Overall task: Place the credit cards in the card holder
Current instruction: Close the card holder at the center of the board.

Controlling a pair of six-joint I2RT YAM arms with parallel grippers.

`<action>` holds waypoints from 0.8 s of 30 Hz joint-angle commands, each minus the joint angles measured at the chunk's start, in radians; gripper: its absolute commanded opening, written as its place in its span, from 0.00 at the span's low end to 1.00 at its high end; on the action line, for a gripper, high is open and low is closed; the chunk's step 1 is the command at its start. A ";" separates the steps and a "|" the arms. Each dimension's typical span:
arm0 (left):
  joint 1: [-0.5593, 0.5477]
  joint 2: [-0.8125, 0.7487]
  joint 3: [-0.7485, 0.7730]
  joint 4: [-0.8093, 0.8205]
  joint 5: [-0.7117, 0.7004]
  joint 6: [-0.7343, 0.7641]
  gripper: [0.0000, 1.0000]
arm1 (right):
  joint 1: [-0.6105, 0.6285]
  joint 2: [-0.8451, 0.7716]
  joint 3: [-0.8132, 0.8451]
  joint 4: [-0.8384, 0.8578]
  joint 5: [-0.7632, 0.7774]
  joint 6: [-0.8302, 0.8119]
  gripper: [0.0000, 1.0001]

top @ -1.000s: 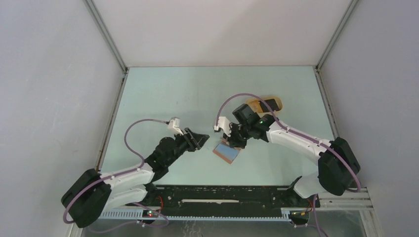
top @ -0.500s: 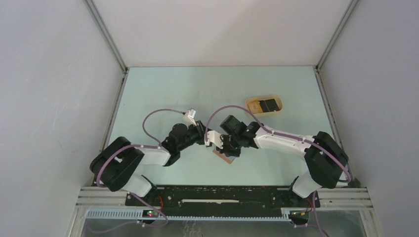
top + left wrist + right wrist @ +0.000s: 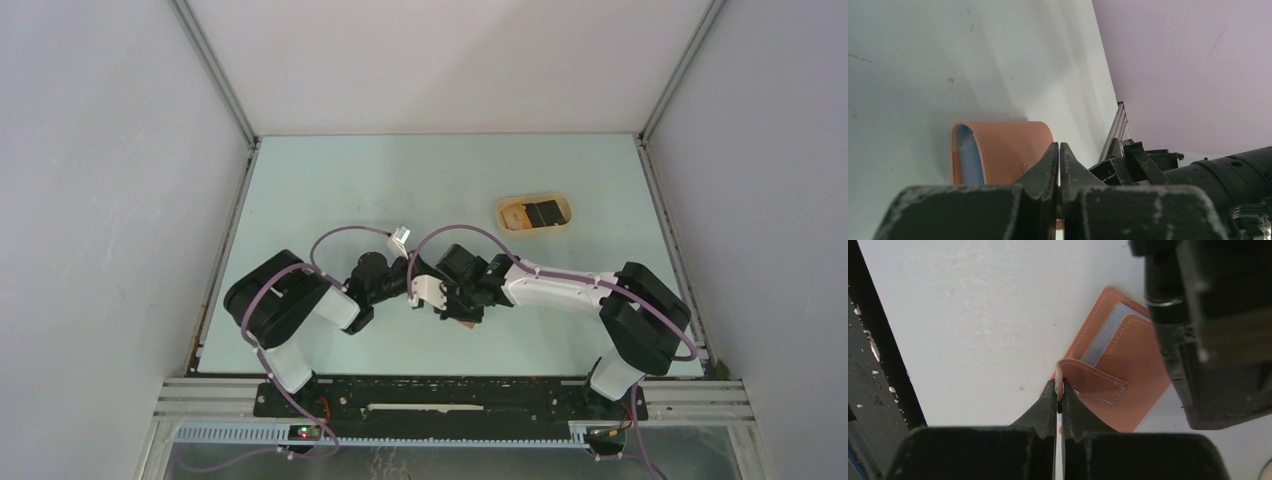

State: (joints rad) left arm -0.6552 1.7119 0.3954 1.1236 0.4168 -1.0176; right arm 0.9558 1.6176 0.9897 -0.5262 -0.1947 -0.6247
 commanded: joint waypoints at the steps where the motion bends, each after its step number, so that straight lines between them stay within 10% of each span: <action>1: -0.015 0.046 0.023 0.095 0.037 -0.051 0.06 | 0.010 0.008 -0.002 0.021 0.043 -0.020 0.00; 13: -0.053 -0.015 0.039 -0.302 -0.125 -0.009 0.01 | 0.001 -0.009 -0.001 0.005 0.039 -0.030 0.05; 24: -0.073 -0.053 0.052 -0.470 -0.220 0.021 0.00 | -0.094 -0.198 0.013 -0.180 -0.298 -0.142 0.51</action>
State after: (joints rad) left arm -0.7246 1.6726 0.4248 0.7799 0.2642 -1.0462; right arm 0.9100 1.5421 0.9890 -0.5999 -0.2935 -0.6811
